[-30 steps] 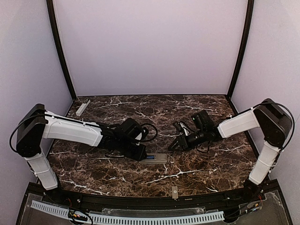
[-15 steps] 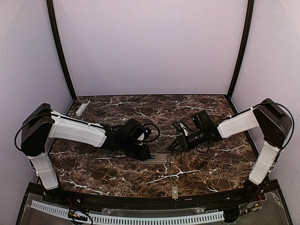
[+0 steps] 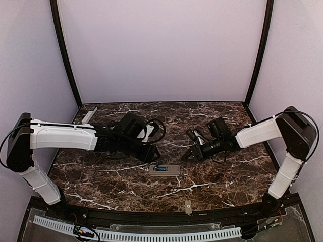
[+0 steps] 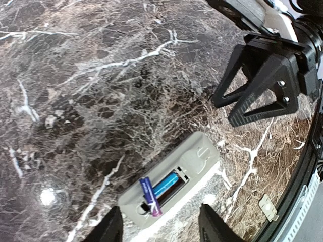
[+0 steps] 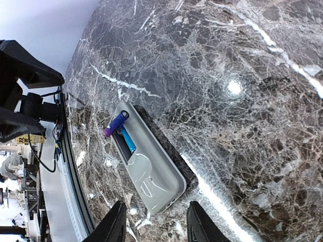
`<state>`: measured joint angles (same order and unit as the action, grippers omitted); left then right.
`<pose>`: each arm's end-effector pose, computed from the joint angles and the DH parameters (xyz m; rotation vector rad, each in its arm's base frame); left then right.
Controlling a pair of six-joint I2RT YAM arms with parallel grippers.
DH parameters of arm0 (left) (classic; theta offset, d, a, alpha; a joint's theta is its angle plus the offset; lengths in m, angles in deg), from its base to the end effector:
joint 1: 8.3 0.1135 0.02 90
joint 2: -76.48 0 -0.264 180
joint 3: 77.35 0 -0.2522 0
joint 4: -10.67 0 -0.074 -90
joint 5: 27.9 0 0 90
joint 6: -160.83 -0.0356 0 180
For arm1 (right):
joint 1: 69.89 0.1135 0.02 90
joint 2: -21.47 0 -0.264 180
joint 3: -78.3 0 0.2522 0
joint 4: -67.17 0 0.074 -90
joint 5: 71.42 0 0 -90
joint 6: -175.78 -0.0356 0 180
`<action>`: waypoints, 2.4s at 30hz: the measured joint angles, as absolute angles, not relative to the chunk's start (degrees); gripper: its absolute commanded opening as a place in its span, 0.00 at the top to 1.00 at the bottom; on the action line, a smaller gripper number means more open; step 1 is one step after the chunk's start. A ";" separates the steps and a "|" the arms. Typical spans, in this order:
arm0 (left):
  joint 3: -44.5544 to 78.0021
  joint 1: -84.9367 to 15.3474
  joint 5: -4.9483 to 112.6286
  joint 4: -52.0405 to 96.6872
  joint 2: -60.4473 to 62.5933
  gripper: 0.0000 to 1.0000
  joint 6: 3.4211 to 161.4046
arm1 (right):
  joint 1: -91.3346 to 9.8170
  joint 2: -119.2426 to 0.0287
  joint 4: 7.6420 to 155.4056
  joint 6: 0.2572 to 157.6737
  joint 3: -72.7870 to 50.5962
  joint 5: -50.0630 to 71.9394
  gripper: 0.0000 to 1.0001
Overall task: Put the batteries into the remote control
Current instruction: Press the battery in the battery compartment, then pick up the battery from the battery compartment, then place the battery in the battery compartment.
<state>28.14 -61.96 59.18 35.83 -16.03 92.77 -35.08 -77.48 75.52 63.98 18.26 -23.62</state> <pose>0.2067 -0.2841 0.2244 0.6914 2.3354 -0.6956 0.2535 0.2054 0.1422 -0.6608 2.4505 1.3182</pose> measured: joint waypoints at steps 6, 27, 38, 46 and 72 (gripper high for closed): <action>19.99 -59.15 56.54 43.06 -19.92 0.66 85.42 | -35.73 -75.80 75.85 64.28 18.28 -23.72 0.60; 9.87 -60.72 50.75 56.22 -35.59 0.81 79.98 | -36.67 -75.36 76.72 64.31 18.82 -23.90 0.60; 7.73 -61.24 52.08 58.38 -36.77 1.00 78.91 | -37.02 -75.36 76.79 64.44 19.07 -24.01 0.61; 15.14 -61.29 49.70 50.19 -32.51 0.99 76.33 | -37.05 -75.34 76.87 64.52 19.09 -24.12 0.61; 30.37 -61.00 43.93 27.00 -27.31 0.98 55.87 | -37.07 -74.60 77.49 65.38 19.17 -25.36 0.62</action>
